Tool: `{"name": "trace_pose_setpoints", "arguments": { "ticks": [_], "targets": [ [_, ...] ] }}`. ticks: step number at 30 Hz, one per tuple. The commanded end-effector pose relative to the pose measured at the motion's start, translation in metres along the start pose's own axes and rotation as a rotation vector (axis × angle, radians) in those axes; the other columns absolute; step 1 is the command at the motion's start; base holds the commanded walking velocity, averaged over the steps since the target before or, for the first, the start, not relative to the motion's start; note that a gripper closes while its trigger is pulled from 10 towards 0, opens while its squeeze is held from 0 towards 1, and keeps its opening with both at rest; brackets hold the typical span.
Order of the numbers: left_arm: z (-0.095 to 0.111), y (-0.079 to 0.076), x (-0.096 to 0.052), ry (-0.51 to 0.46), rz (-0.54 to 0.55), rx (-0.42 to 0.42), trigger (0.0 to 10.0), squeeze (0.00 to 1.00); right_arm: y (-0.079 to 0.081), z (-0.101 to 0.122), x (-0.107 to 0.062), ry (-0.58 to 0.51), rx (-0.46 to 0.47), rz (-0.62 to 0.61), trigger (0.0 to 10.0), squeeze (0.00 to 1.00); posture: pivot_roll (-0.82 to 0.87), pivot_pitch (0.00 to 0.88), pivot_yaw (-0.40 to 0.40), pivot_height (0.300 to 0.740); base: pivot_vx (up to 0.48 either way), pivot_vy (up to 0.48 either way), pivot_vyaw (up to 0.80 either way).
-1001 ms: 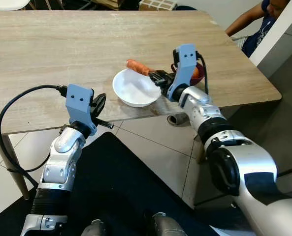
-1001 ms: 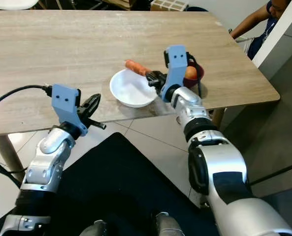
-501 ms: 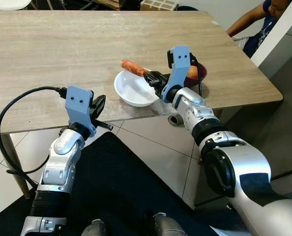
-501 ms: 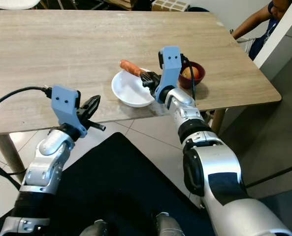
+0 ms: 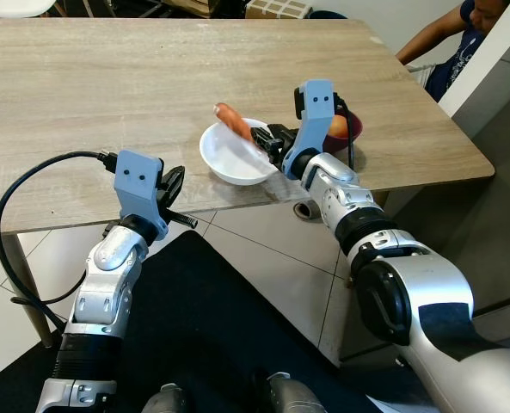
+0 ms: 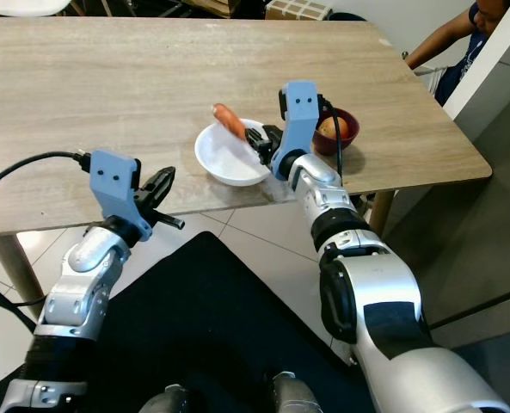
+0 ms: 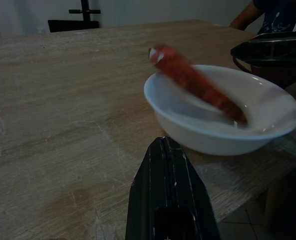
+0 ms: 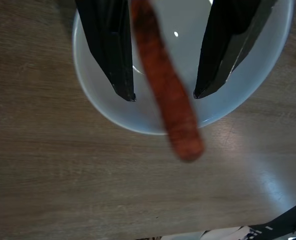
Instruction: Restocking fridge
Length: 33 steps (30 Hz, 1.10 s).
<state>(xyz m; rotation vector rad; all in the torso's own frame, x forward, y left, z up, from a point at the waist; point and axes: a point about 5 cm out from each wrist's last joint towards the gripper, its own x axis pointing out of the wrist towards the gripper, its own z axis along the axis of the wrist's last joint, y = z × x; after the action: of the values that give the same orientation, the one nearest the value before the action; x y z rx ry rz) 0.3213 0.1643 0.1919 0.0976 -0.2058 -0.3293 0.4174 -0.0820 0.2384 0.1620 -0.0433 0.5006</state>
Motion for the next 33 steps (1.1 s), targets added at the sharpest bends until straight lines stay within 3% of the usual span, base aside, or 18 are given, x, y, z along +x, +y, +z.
{"name": "trace_pose_setpoints", "arguments": {
  "ticks": [1, 14, 19, 21, 24, 26, 28, 29, 33],
  "targets": [
    [-0.001, 0.000, -0.002, 0.019, -0.017, 0.024, 10.0, 0.00, -0.006, -0.001, -0.002, 0.000, 0.017, -0.027, 10.0, 0.00, -0.02, 0.169, -0.084, 0.740, 0.000, 0.000, 0.00],
    [0.000, 0.001, -0.001, 0.017, -0.021, 0.029, 10.0, 0.00, -0.012, 0.009, -0.004, -0.036, 0.022, -0.043, 10.0, 0.00, -0.02, 0.167, -0.079, 0.740, 0.000, 0.000, 0.00],
    [0.000, 0.001, -0.001, 0.010, -0.017, 0.030, 10.0, 0.00, -0.009, 0.016, -0.004, -0.080, 0.014, 0.047, 10.0, 0.00, -0.03, 0.164, -0.078, 0.740, 0.000, 0.000, 0.00],
    [0.000, 0.000, -0.001, 0.010, -0.016, 0.026, 10.0, 0.00, 0.006, 0.009, -0.005, -0.057, -0.038, 0.243, 10.0, 0.00, -0.03, 0.166, -0.071, 0.740, 0.000, 0.000, 0.00],
    [-0.001, -0.001, -0.001, 0.013, -0.022, 0.025, 10.0, 0.00, 0.014, 0.000, -0.007, -0.022, -0.113, 0.335, 10.0, 0.00, -0.04, 0.169, -0.067, 0.740, 0.000, 0.000, 0.00],
    [-0.002, -0.001, -0.002, 0.018, -0.030, 0.027, 10.0, 0.00, 0.025, -0.015, -0.010, 0.041, -0.277, 0.447, 10.0, 0.00, -0.04, 0.172, -0.064, 0.740, 0.000, 0.000, 0.00],
    [-0.002, 0.000, -0.002, 0.019, -0.030, 0.028, 10.0, 0.00, 0.028, -0.018, -0.011, 0.054, -0.321, 0.472, 10.0, 0.00, -0.04, 0.173, -0.065, 0.740, 0.000, 0.000, 0.00],
    [-0.002, 0.001, -0.003, 0.020, -0.026, 0.030, 10.0, 0.00, 0.034, -0.023, -0.012, 0.066, -0.387, 0.523, 10.0, 0.94, -0.03, 0.175, -0.066, 0.740, 0.000, 0.000, 0.00],
    [-0.002, 0.002, -0.004, 0.021, -0.025, 0.029, 10.0, 0.00, 0.039, -0.027, -0.013, 0.078, -0.421, 0.571, 10.0, 1.00, -0.03, 0.178, -0.068, 0.740, 0.000, 0.000, 0.00]
  ]
}}
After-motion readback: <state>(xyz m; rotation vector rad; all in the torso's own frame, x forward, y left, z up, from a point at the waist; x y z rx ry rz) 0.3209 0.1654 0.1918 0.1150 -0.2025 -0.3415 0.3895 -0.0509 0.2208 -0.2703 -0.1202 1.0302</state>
